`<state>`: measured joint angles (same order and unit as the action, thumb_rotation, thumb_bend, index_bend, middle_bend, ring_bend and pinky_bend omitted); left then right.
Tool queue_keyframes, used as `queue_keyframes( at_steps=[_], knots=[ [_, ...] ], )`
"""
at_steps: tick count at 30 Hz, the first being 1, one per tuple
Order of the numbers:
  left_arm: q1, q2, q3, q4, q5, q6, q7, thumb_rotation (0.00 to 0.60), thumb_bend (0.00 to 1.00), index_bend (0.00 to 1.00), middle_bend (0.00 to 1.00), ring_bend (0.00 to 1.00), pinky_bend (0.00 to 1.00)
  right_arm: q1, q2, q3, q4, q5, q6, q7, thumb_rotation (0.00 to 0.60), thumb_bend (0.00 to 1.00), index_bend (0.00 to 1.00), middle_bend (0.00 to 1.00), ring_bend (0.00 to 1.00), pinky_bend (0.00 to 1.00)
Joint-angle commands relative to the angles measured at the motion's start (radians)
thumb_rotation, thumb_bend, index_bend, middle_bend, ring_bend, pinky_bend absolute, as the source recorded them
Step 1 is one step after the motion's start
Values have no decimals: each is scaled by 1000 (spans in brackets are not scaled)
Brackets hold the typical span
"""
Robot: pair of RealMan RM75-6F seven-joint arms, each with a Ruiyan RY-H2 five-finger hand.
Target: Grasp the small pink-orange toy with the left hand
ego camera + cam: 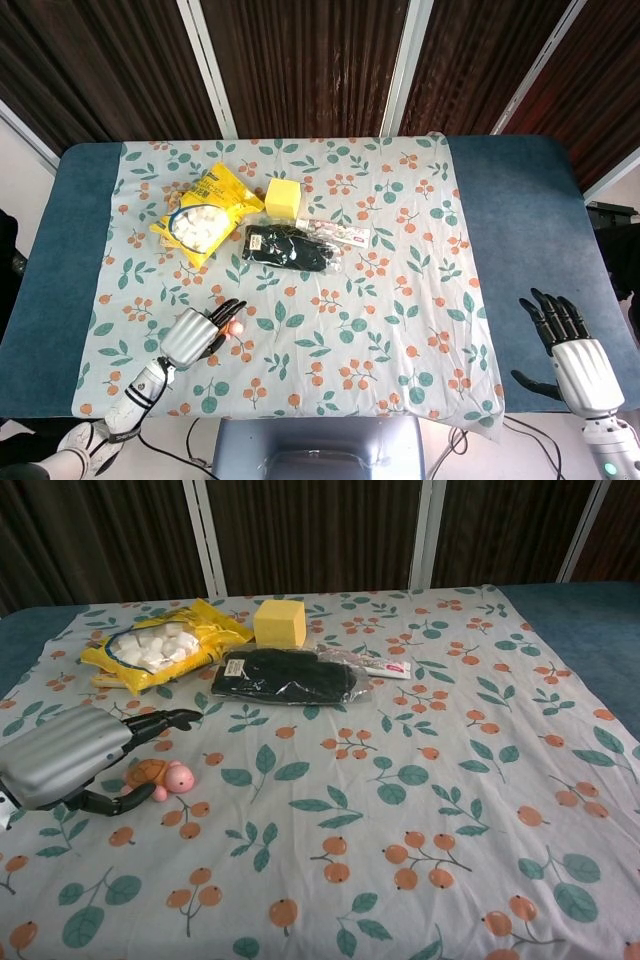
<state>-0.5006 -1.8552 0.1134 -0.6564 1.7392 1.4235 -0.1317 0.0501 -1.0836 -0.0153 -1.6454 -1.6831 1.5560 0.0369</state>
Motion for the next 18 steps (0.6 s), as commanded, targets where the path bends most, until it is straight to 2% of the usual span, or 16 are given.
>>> queue_keyframes(
  at_steps=[1, 4, 6, 7, 9, 11, 13, 16, 18],
  knots=[
    [35, 124, 22, -199, 23, 68, 102, 600, 413, 0, 99, 929, 1000, -1, 2, -1, -1, -1, 1, 3, 600, 138, 0, 0, 0, 0],
    [75, 234, 35, -383, 33, 129, 181, 600, 412, 0, 99, 898, 1000, -2, 3, -2, -1, -8, 5, 8, 600, 138, 0, 0, 0, 0],
    [117, 313, 49, -506, 42, 188, 239, 600, 413, 0, 104, 770, 960, -2, 5, -4, -2, -12, 6, 9, 600, 138, 0, 0, 0, 0],
    [141, 347, 59, -558, 43, 212, 261, 600, 413, 3, 106, 625, 865, -2, 5, -5, -3, -13, 5, 9, 600, 138, 0, 0, 0, 0],
    [201, 431, 90, -672, 37, 261, 298, 600, 407, 13, 108, 292, 547, -3, 8, -9, -9, -7, -3, 6, 600, 138, 0, 0, 0, 0],
    [251, 493, 122, -746, 29, 296, 296, 600, 397, 18, 101, 115, 298, -3, 15, -13, -22, 10, -22, -3, 600, 138, 0, 0, 0, 0],
    [299, 544, 151, -783, 23, 334, 235, 600, 388, 18, 84, 49, 172, -3, 25, -17, -41, 23, -38, -12, 600, 138, 0, 0, 0, 0],
    [328, 601, 168, -811, 3, 329, 187, 600, 373, 6, 50, 9, 116, -4, 26, -16, -50, 16, -33, -23, 600, 137, 0, 0, 0, 0],
    [334, 619, 152, -818, 1, 337, 160, 600, 373, 0, 35, 0, 103, -5, 23, -18, -53, 8, -28, -29, 600, 137, 0, 0, 0, 0]
  ],
)
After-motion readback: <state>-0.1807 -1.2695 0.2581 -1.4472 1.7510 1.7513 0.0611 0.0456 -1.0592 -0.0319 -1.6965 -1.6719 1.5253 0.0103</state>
